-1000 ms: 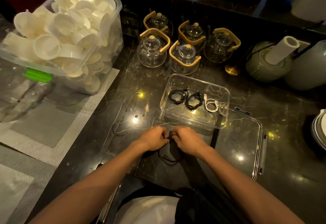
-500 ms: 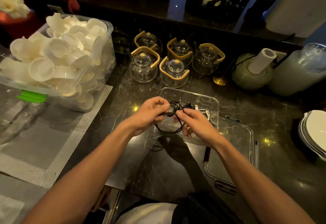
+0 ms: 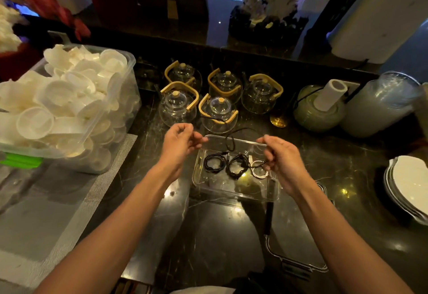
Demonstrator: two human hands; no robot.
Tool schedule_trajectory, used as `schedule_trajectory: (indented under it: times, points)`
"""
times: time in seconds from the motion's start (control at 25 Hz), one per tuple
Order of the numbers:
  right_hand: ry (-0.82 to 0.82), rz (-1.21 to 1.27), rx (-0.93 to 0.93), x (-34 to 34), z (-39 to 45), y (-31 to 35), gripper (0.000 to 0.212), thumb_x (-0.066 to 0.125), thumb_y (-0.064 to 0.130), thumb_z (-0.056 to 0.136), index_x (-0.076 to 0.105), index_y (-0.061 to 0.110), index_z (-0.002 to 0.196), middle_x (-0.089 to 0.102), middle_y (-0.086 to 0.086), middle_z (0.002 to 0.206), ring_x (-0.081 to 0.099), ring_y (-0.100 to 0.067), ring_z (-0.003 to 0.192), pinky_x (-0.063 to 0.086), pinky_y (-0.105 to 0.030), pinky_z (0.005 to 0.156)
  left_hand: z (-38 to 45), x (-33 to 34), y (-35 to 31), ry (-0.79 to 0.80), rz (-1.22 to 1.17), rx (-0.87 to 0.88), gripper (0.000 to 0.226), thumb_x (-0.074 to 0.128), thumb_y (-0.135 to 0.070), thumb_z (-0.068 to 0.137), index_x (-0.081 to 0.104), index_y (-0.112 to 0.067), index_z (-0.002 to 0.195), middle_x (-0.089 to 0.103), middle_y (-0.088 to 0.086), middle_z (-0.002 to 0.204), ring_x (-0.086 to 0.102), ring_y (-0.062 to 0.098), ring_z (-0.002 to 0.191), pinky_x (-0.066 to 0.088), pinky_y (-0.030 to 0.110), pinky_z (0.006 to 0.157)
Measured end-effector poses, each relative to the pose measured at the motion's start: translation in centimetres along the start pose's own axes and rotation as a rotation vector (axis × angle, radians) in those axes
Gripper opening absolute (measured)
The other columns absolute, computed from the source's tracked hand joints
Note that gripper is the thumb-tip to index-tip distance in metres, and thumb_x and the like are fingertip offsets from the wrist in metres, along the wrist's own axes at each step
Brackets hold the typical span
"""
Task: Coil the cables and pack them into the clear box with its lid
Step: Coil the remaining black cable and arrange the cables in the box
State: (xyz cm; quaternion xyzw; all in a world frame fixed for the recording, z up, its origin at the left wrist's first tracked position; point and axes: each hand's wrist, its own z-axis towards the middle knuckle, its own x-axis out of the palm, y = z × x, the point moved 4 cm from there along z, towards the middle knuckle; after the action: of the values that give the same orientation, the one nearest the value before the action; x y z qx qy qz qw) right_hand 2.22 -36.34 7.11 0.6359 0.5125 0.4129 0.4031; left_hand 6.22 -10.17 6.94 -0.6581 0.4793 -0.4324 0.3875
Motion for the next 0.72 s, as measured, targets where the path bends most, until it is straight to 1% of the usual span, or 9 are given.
schedule_trajectory:
  times: [0.12,0.24,0.32,0.4,0.48,0.56,0.6,0.68,0.72]
  points:
    - [-0.133,0.112,-0.059,-2.6,1.0,1.4,0.026,0.051,0.030,0.105,0.070,0.012,0.102,0.040,0.005,0.053,0.046,-0.010,0.051,0.047,-0.025,0.053,1.7,-0.7,0.5,-0.153,0.002,-0.004,0.013,0.049,-0.018,0.106,0.057,-0.009,0.110,0.062,0.002,0.073,0.067,0.015,0.067,0.052,0.026,0.065]
    - [-0.144,0.267,-0.011,-3.9,1.4,2.4,0.031,0.045,0.033,0.108,0.065,0.010,0.102,0.033,0.008,0.050,0.030,-0.006,0.040,0.029,-0.020,0.038,2.4,-0.6,0.7,-0.220,0.101,0.012,0.009,0.056,-0.015,0.101,0.063,-0.010,0.098,0.056,0.001,0.065,0.055,0.012,0.059,0.048,0.021,0.056]
    - [-0.080,0.374,0.028,-3.7,1.5,3.0,0.032,0.042,0.034,0.109,0.062,0.010,0.099,0.028,0.009,0.048,0.022,-0.003,0.035,0.018,-0.017,0.031,2.5,0.8,0.7,-0.089,0.272,0.018,0.012,0.060,-0.015,0.097,0.068,-0.009,0.089,0.057,0.000,0.060,0.055,0.009,0.055,0.047,0.024,0.059]
    - [-0.014,0.455,0.056,-3.1,1.4,3.4,0.033,0.041,0.035,0.109,0.060,0.012,0.094,0.027,0.008,0.048,0.021,-0.003,0.033,0.016,-0.017,0.029,2.0,2.5,0.9,0.076,0.395,-0.004,0.013,0.062,-0.012,0.096,0.070,-0.003,0.093,0.062,0.002,0.062,0.058,0.005,0.052,0.047,0.024,0.059]
    - [0.043,0.462,0.073,-2.5,1.5,3.7,0.037,0.040,0.037,0.108,0.060,0.012,0.090,0.029,0.008,0.048,0.022,-0.004,0.033,0.016,-0.018,0.029,1.4,3.8,1.2,0.196,0.424,-0.010,0.013,0.064,-0.011,0.097,0.071,-0.001,0.100,0.068,0.006,0.068,0.063,0.005,0.056,0.050,0.023,0.061]
    - [0.057,0.243,0.084,-2.0,1.5,3.7,0.039,0.041,0.037,0.107,0.063,0.012,0.086,0.035,0.005,0.050,0.025,-0.006,0.035,0.018,-0.019,0.033,0.8,4.7,1.2,0.278,0.379,0.000,0.013,0.067,-0.011,0.095,0.072,-0.002,0.104,0.072,0.007,0.072,0.068,0.010,0.065,0.054,0.023,0.064]
    - [0.044,0.017,0.074,-1.7,1.4,3.6,0.037,0.043,0.034,0.107,0.065,0.012,0.087,0.042,0.004,0.054,0.029,-0.007,0.036,0.022,-0.021,0.035,0.5,5.0,1.0,0.303,0.339,0.008,0.015,0.069,-0.011,0.094,0.072,-0.002,0.105,0.073,0.007,0.073,0.070,0.012,0.068,0.055,0.021,0.064]
    - [-0.001,-0.449,0.031,-0.8,1.1,3.3,0.020,0.048,0.023,0.104,0.067,0.017,0.104,0.062,-0.001,0.077,0.043,-0.008,0.038,0.034,-0.026,0.038,-0.1,5.7,0.2,0.329,0.299,0.058,0.017,0.071,-0.009,0.092,0.073,0.000,0.107,0.073,0.008,0.077,0.071,0.011,0.070,0.054,0.017,0.064]
    - [-0.003,-0.566,0.010,-0.2,0.7,3.3,0.020,0.049,0.021,0.103,0.065,0.024,0.115,0.068,-0.001,0.092,0.047,-0.006,0.039,0.037,-0.027,0.039,-0.4,6.1,-0.2,0.340,0.288,0.088,0.018,0.071,-0.008,0.092,0.073,0.000,0.107,0.074,0.009,0.080,0.071,0.010,0.071,0.053,0.016,0.065]
